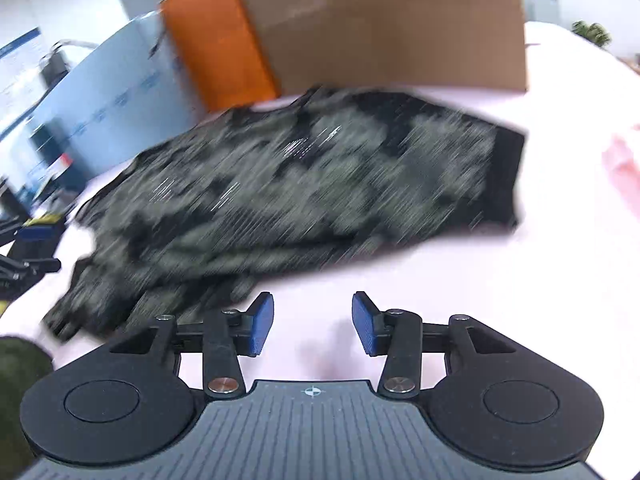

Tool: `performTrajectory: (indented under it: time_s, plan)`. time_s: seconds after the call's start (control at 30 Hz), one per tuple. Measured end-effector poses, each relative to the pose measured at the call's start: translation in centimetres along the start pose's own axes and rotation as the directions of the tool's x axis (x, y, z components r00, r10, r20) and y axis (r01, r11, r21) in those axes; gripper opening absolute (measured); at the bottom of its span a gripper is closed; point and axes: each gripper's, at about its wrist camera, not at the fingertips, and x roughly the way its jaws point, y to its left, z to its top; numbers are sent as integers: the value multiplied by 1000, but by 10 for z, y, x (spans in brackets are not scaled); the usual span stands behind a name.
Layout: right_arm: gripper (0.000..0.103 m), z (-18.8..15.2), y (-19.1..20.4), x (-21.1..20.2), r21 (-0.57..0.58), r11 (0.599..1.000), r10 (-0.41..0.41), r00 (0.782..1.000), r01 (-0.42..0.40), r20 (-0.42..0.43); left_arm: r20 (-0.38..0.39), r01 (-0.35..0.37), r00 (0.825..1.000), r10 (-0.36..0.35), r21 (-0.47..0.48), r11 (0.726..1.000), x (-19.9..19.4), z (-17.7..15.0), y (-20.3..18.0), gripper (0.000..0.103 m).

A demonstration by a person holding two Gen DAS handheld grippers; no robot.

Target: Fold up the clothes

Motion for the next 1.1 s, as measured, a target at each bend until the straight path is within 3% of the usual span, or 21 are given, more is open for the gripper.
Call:
performTrajectory:
  time_s: [0.1,0.23,0.3,0.33,0.37,0.4,0.47,0.53,0.63,0.7,0.8,0.83,0.87,0.97,1.03,1.1]
  plan:
    - [58,-6,19,13,-10,1000,1,1000,-1,17,43,50,997,-57,136,989,12,18,-35,78]
    - [61,-4,24,25,70,998,-9,997,4,76,80,53,994,-75,252,966,43,52,-85,78]
    - [62,-4,25,28,91,996,-18,995,10,96,79,15,996,-42,319,948,61,63,-107,56]
    - [68,-5,25,28,103,995,-21,994,10,106,74,-6,997,-20,337,941,68,66,-115,13]
    - [71,-6,25,27,118,993,-17,993,4,116,72,-24,997,0,328,944,73,70,-118,3]
    - [74,-8,24,25,133,991,-12,992,-5,128,90,-26,996,-1,297,954,72,73,-115,2]
    - [75,-12,19,18,162,986,-1,989,-23,149,127,-17,992,-12,225,974,64,77,-97,2]
    - [79,-15,16,10,173,985,1,987,-29,159,129,-59,991,43,121,991,62,81,-73,2]
    - [80,-16,12,5,170,985,-18,986,-11,167,-45,-172,985,168,-110,979,83,82,-15,5]
    - [81,-15,7,5,189,982,-33,985,0,172,-118,-224,972,205,-173,959,91,78,12,8]
    - [82,-11,2,6,212,977,-29,982,-12,187,-100,-301,952,288,-151,942,80,68,26,37]
    - [84,-10,2,7,211,977,-17,981,-25,192,-71,-299,954,292,-145,943,72,64,29,49]
    - [85,-9,1,9,207,978,-8,981,-32,193,-30,-267,964,265,-135,954,63,61,30,57]
    - [85,-6,1,14,184,982,-1,984,-32,178,82,-123,989,126,-50,991,39,55,21,66]
    - [86,-5,-1,16,178,984,-2,985,-30,174,99,-2,995,-2,34,999,35,56,3,67]
    - [89,-4,-4,19,176,984,-2,985,-29,172,78,111,990,-120,106,988,40,61,-22,72]
